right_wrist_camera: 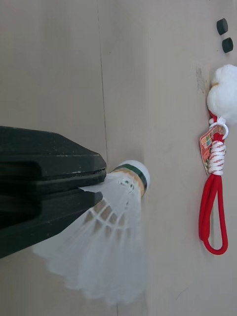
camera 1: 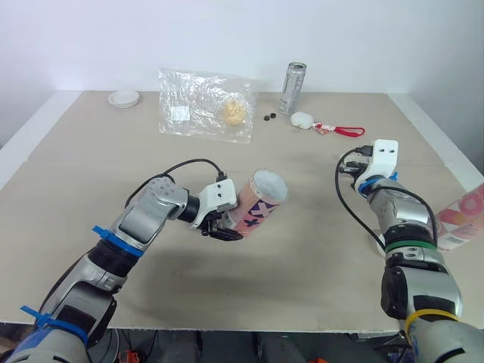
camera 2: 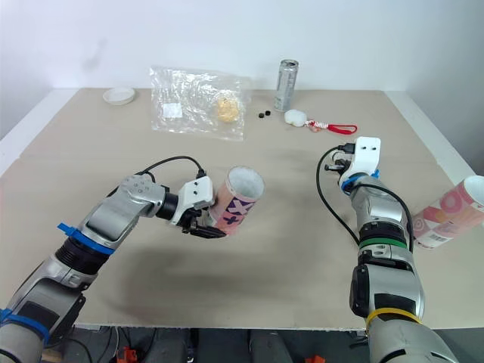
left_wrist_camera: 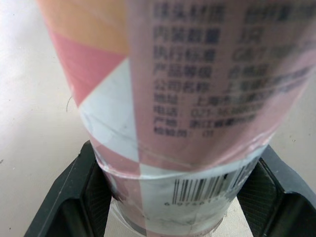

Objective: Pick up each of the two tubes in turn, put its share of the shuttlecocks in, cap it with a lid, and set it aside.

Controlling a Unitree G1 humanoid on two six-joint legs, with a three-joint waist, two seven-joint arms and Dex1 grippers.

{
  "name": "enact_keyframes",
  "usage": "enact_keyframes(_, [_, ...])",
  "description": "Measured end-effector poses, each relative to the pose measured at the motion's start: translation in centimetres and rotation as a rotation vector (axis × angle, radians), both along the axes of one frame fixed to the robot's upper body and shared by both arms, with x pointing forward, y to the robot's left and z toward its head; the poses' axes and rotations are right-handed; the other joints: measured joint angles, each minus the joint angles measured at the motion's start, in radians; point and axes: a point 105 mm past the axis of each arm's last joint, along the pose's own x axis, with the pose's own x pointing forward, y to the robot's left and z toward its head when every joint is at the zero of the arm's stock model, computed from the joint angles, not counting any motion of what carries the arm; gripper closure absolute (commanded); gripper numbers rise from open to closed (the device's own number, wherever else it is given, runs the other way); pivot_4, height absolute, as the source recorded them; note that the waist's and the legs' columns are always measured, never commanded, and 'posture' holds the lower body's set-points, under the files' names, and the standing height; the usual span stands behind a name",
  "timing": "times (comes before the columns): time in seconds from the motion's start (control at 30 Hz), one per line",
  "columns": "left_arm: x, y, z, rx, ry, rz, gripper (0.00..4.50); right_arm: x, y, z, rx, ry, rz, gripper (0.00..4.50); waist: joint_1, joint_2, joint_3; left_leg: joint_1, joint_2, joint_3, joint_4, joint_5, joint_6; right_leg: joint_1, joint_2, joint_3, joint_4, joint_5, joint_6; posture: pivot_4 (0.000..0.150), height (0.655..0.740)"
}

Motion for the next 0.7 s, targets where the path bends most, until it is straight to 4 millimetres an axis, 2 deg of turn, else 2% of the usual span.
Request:
enact_keyframes(0.17, [0.0,0.1,0.0,0.002,-0.001,0.001,1.55,0.0,0.4,0.3,-0.001,-0.013,0.035,4.44,-0.002,0.000,0.000,0.000,0.000,0.000,0.000,0.000,0.000,0.000,0.000,0.000,0.000,0.000,0.000,0.150,0.7400])
enact_keyframes(0.27, [0.0,0.0,0.0,0.001,-0.002,0.000,1.55,-0.4,1.2,1.9,-0.034,-0.061,0.098,4.44,-0.002,0.000,0.000,-0.001,0.000,0.000,0.000,0.000,0.000,0.000,0.000,0.000,0.000,0.000,0.001,0.150,0.7400])
enact_keyframes(0.33, [0.0,0.0,0.0,-0.001,-0.001,-0.003,1.55,-1.1,1.9,4.0,-0.080,-0.108,0.176,4.44,-0.001,0.001,0.000,-0.001,-0.001,-0.001,0.000,0.000,0.000,0.000,0.000,0.000,0.000,-0.001,0.001,0.150,0.7400])
enact_keyframes(0.37, [0.0,-0.1,0.1,-0.001,-0.001,-0.004,1.55,-1.8,2.6,5.6,-0.117,-0.141,0.238,4.44,-0.001,0.001,0.001,-0.002,-0.001,-0.001,0.000,0.000,0.000,-0.001,0.000,0.000,0.000,-0.001,0.001,0.150,0.7400])
enact_keyframes(0.4, [-0.1,-0.1,0.0,-0.002,0.000,-0.006,1.55,-2.9,3.5,8.1,-0.175,-0.198,0.322,4.44,0.000,0.002,0.001,-0.002,-0.001,-0.001,0.000,0.000,0.000,-0.001,-0.001,0.000,0.000,-0.002,0.002,0.150,0.7400])
enact_keyframes(0.47, [-0.1,-0.1,0.1,-0.003,0.001,-0.009,1.55,-4.0,4.1,10.6,-0.234,-0.256,0.384,4.44,0.000,0.002,0.001,-0.002,-0.001,-0.002,0.000,0.000,0.000,0.000,-0.001,-0.001,0.000,-0.002,0.002,0.150,0.7400])
enact_keyframes(0.5, [-0.1,-0.1,0.0,-0.004,0.004,-0.008,1.55,-5.4,4.9,12.5,-0.304,-0.293,0.470,4.44,0.002,0.002,0.001,-0.002,-0.001,-0.002,0.000,0.000,0.000,-0.001,-0.001,-0.001,0.000,-0.002,0.002,0.150,0.7400])
enact_keyframes(0.6, [0.1,-0.1,0.0,-0.005,-0.001,-0.011,1.55,-8.6,7.4,15.6,-0.479,-0.338,0.686,4.44,0.001,0.002,0.001,-0.002,-0.001,-0.001,0.000,-0.001,0.000,0.000,-0.001,-0.001,-0.001,-0.002,0.001,0.150,0.7400])
enact_keyframes(0.7, [0.2,-0.2,-0.1,-0.009,-0.006,-0.016,1.55,-11.0,10.3,16.4,-0.624,-0.341,0.872,4.44,0.001,0.002,0.001,-0.001,0.000,-0.001,0.000,-0.001,0.000,0.000,-0.001,-0.001,-0.001,-0.004,-0.003,0.150,0.7400])
